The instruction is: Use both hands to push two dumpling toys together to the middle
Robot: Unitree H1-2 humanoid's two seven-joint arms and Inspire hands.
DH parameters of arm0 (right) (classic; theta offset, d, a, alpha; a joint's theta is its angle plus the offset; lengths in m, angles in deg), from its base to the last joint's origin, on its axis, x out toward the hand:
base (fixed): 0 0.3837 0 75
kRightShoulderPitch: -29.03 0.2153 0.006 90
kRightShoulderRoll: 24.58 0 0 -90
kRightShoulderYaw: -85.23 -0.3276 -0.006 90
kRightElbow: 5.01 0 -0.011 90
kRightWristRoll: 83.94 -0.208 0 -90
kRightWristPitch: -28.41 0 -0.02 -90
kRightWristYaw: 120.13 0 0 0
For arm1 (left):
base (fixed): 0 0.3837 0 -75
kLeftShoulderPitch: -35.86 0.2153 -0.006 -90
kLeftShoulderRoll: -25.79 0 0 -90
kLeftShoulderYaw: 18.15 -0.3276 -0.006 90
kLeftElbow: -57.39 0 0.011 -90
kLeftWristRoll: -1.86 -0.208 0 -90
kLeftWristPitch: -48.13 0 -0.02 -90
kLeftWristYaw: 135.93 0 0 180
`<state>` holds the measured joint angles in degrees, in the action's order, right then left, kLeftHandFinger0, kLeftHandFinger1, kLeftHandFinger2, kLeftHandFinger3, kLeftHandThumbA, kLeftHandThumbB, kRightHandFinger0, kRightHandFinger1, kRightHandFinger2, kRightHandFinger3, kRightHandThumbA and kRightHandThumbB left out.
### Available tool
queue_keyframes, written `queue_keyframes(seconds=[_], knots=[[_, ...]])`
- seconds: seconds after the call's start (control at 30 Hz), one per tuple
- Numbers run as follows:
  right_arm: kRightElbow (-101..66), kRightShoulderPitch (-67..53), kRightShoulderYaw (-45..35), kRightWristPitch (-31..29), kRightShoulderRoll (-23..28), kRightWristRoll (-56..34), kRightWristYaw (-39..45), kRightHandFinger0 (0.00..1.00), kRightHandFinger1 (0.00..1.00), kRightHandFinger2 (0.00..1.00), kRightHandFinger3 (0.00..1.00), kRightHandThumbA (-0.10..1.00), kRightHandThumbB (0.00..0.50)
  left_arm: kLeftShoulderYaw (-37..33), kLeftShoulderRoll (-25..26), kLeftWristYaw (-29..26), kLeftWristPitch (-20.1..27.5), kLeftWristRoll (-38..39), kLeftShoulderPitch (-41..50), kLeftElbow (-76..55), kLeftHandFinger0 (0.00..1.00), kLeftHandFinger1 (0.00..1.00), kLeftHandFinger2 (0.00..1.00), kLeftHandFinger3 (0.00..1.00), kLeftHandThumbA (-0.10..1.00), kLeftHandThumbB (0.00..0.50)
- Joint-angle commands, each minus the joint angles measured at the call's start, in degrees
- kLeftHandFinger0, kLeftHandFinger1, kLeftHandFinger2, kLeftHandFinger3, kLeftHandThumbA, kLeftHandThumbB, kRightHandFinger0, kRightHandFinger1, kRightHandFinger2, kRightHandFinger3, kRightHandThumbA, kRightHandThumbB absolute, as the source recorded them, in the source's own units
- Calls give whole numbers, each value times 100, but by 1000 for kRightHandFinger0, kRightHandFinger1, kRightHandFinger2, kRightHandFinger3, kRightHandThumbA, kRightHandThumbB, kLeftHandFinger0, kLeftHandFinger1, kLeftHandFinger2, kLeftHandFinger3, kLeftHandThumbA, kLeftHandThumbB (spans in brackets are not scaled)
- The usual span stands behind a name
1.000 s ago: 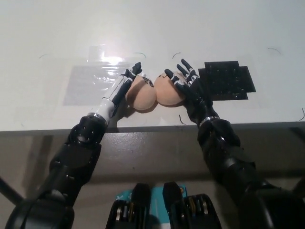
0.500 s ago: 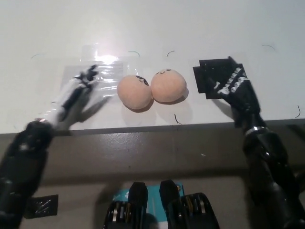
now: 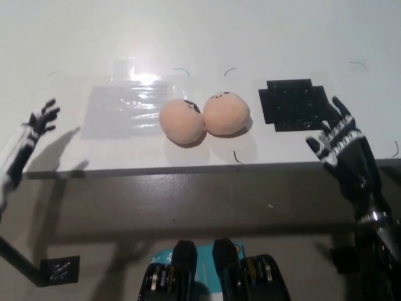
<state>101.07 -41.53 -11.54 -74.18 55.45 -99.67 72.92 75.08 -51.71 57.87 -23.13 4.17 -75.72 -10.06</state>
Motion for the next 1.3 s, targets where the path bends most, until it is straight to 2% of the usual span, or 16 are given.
queue_keyframes(seconds=[0.0,0.13,0.27,0.4,0.5,0.53,0.57,0.6,0.67,0.73,0.77,0.93,1.0,1.1,1.13,1.27], knots=[[-1641,-824,324,182,97,84,208,1000,1000,1000,1000,1000,361,256,120,314,-496,1166,1324,-2561,1000,1000,1000,1000,1000,409],[-1893,-1410,476,8,134,258,262,1000,1000,1000,1000,1000,348,232,77,272,-300,1153,2113,-3247,1000,1000,1000,1000,1000,411],[-1751,-1958,565,-403,92,255,326,1000,1000,1000,1000,1000,371,98,-51,329,53,1224,2699,-3463,1000,1000,1000,1000,1000,373],[-1663,-2296,668,-490,68,183,339,1000,1000,1000,1000,1000,380,-56,-178,419,44,1423,3055,-3546,1000,1000,1000,1000,1000,346],[-1373,-2536,716,-836,14,80,386,1000,1000,1000,1000,1000,357,-222,-383,381,84,1005,3278,-3293,1000,1000,1000,1000,1000,429],[-1331,-2646,724,-895,11,87,385,1000,1000,1000,1000,1000,357,-266,-443,386,54,968,3350,-3207,1000,1000,1000,1000,1000,437],[-1300,-2752,736,-897,10,77,390,1000,1000,1000,1000,1000,356,-307,-502,410,131,937,3405,-3075,1000,1000,1000,1000,1000,410],[-1270,-2767,740,-877,9,69,388,1000,1000,1000,1000,1000,351,-312,-530,419,162,946,3389,-2982,1000,1000,1000,1000,1000,374],[-1109,-2826,742,-673,-7,-42,391,1000,1000,1000,1000,1000,345,-301,-700,422,114,1134,3322,-2529,1000,1000,1000,1000,1000,372],[-860,-2812,756,-673,-27,0,378,1000,1000,1000,1000,1000,349,-253,-779,453,-20,1258,3254,-2189,1000,1000,1000,1000,1000,405],[-465,-2675,728,-780,-43,-42,420,1000,1000,1000,1000,1000,350,-201,-858,482,61,1324,3112,-1769,1000,1000,1000,1000,1000,370],[342,-2463,646,-1064,-78,-16,418,1000,1000,1000,1000,1000,361,-195,-958,621,271,1353,2818,-887,1000,1000,1000,1000,1000,316],[561,-2396,639,-1150,-101,-15,429,1000,1000,1000,1000,1000,363,-210,-973,714,390,1363,2732,-608,1000,1000,1000,1000,1000,326],[931,-2276,627,-1358,-121,29,416,1000,1000,1000,1000,1000,355,-259,-985,758,574,1221,2572,-191,1000,1000,1000,1000,1000,343],[1040,-2255,613,-1382,-133,60,369,1000,1000,1000,1000,1000,370,-252,-997,669,533,1124,2560,-93,1000,1000,1000,1000,1000,319],[1280,-2176,533,-1434,-157,-21,433,1000,1000,1000,1000,1000,384,-230,-1045,273,819,505,2483,285,1000,1000,1000,1000,1000,300]])
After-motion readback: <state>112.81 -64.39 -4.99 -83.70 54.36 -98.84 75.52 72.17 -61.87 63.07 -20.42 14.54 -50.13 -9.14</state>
